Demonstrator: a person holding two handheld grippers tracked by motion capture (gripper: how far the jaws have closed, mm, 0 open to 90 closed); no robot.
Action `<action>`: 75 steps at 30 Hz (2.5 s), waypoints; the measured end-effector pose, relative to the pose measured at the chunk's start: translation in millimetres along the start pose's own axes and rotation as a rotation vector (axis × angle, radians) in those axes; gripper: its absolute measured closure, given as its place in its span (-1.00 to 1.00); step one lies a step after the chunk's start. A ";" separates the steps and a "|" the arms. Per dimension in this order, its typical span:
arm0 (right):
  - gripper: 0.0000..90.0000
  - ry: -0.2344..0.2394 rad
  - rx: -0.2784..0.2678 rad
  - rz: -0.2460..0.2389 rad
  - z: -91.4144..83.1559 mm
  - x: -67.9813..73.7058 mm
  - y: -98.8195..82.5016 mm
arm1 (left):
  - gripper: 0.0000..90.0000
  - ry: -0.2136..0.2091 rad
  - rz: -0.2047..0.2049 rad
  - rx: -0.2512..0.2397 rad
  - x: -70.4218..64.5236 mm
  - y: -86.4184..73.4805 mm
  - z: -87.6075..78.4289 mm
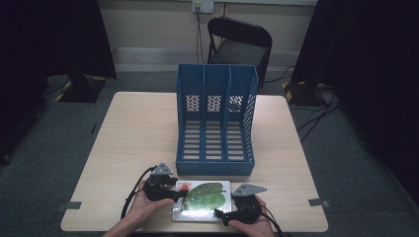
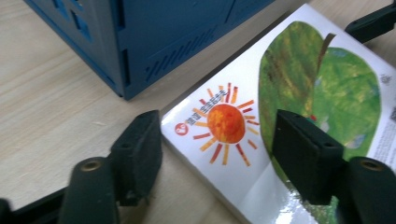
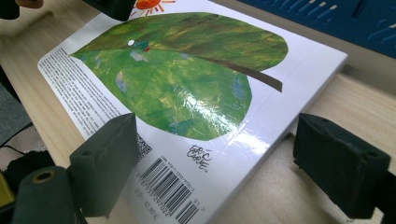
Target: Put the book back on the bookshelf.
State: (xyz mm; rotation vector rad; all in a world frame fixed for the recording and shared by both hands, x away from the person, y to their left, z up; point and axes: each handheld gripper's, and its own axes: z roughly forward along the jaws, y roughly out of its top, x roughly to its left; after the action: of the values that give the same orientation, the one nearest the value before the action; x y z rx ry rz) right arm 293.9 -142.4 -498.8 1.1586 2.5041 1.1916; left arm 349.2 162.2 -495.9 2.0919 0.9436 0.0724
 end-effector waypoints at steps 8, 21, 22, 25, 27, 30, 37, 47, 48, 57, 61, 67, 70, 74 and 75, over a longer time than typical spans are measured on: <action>-0.72 0.017 0.002 0.004 -0.4 -1.8 0.5 | -0.23 -0.047 -0.074 -0.051 6.3 -0.2 -5.2; -0.77 0.040 0.015 0.011 -1.8 -2.6 0.6 | -0.26 -0.124 -0.158 -0.130 11.8 1.7 -14.0; -0.76 0.047 0.019 0.009 -3.1 -2.6 -0.2 | -0.26 -0.132 -0.165 -0.142 11.5 2.0 -14.8; -0.76 0.051 0.024 0.003 -4.8 -1.3 -1.8 | -0.26 -0.135 -0.169 -0.146 11.4 2.1 -15.4; -0.76 0.051 0.030 -0.009 -6.8 1.7 -4.2 | -0.27 -0.141 -0.182 -0.150 11.7 2.2 -15.8; -0.76 0.045 0.034 -0.036 -9.6 6.6 -8.7 | -0.27 -0.152 -0.195 -0.164 12.0 2.9 -17.1; -0.79 -0.011 0.044 -0.120 -10.2 18.0 -15.1 | -0.29 -0.175 -0.237 -0.195 10.9 4.3 -20.2; -0.79 -0.008 0.064 -0.147 -10.8 18.8 -14.7 | -0.28 -0.227 -0.278 -0.221 10.1 5.2 -22.7; -0.79 -0.010 0.055 -0.140 -11.0 19.2 -15.9 | -0.15 -0.261 -0.282 -0.221 9.1 5.3 -21.5; -0.79 -0.014 0.039 -0.117 -10.3 19.2 -16.0 | -0.08 -0.322 -0.206 -0.170 -12.9 8.9 -12.5; -0.76 -0.008 0.036 -0.110 -9.6 18.5 -14.8 | 0.01 -0.344 -0.215 -0.132 -10.8 8.2 -9.4; -0.75 0.019 0.020 -0.130 -1.0 23.1 -9.6 | 0.11 -0.375 -0.221 -0.076 -11.3 8.6 -5.7; -0.76 0.046 0.029 -0.132 0.6 21.3 -6.9 | 0.27 -0.358 -0.215 -0.046 -7.6 7.0 -5.0; -0.74 0.052 0.037 -0.142 -0.8 20.9 -7.1 | 0.35 -0.340 -0.218 -0.031 -7.3 5.7 -4.5; -0.72 0.065 0.041 -0.143 -2.0 20.6 -7.2 | 0.36 -0.341 -0.219 -0.032 -7.3 5.5 -4.6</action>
State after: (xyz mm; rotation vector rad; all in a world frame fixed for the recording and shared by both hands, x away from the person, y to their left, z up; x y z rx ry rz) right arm 274.6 -132.1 -498.6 0.9462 2.6199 1.1640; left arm 345.6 158.5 -487.1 1.8810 0.9444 -0.3689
